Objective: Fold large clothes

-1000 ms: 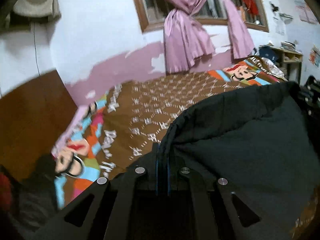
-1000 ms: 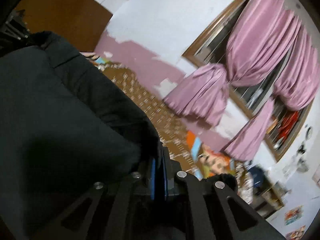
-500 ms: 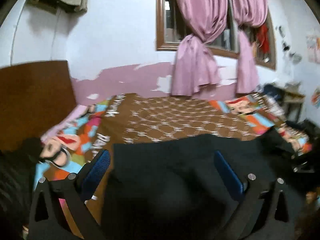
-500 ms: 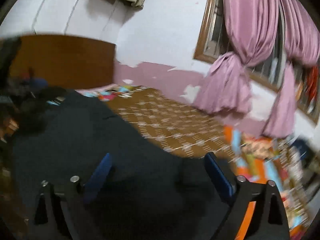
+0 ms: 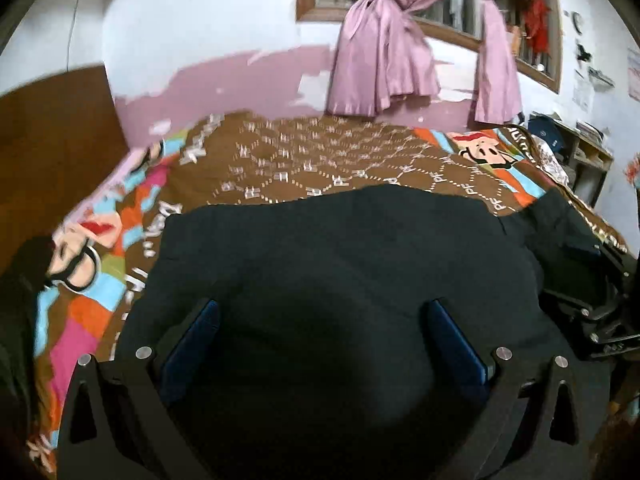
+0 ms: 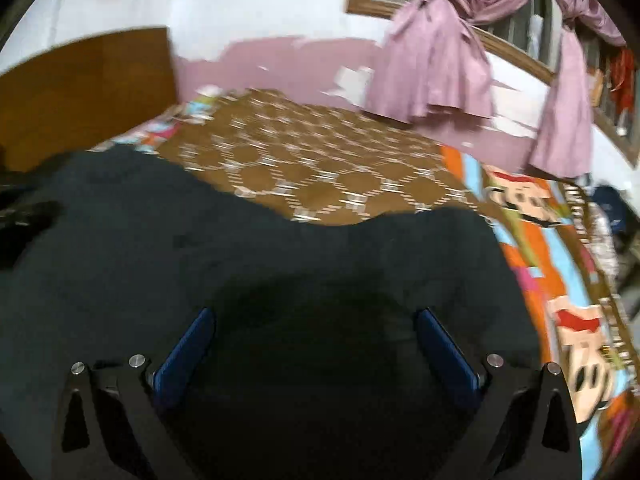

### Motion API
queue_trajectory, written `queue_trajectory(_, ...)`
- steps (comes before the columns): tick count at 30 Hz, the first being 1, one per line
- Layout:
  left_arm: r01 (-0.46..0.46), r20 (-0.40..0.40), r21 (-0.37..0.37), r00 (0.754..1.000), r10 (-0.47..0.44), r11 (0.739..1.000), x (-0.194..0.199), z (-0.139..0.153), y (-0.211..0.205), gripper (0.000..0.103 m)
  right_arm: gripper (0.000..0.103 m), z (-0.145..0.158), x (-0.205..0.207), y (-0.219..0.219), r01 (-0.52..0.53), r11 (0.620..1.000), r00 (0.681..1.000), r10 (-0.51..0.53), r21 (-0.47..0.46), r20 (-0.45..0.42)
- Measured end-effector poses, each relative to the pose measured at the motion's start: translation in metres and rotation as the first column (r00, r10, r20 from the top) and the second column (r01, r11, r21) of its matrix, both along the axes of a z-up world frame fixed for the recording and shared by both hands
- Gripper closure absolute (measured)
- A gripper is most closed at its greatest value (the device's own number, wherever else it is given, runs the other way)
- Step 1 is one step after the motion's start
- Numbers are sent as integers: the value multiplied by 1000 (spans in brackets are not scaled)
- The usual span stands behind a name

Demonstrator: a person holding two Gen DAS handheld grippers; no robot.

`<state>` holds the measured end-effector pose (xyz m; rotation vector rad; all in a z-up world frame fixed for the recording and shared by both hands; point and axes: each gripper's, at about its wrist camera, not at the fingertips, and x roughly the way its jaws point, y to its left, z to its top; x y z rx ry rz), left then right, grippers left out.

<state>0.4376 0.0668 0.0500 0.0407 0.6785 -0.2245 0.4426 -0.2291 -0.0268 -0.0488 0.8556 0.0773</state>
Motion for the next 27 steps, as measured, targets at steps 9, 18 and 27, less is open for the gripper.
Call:
queue_trajectory(9,8,-69,-104,997,-15,995,20,-28,18,1,0,-24,2,-25,30,977,999,-22,213,-41)
queue_trajectory(18,15,-62,-165,998,-25,986,18,-32,25,1,0,-33,6,-32,33,961,999,-20,276,-51)
queue_trajectory(27,14,-57,-161,998,-24,987,18,-32,24,1,0,-33,2,-33,33,956,999,-26,292,-27)
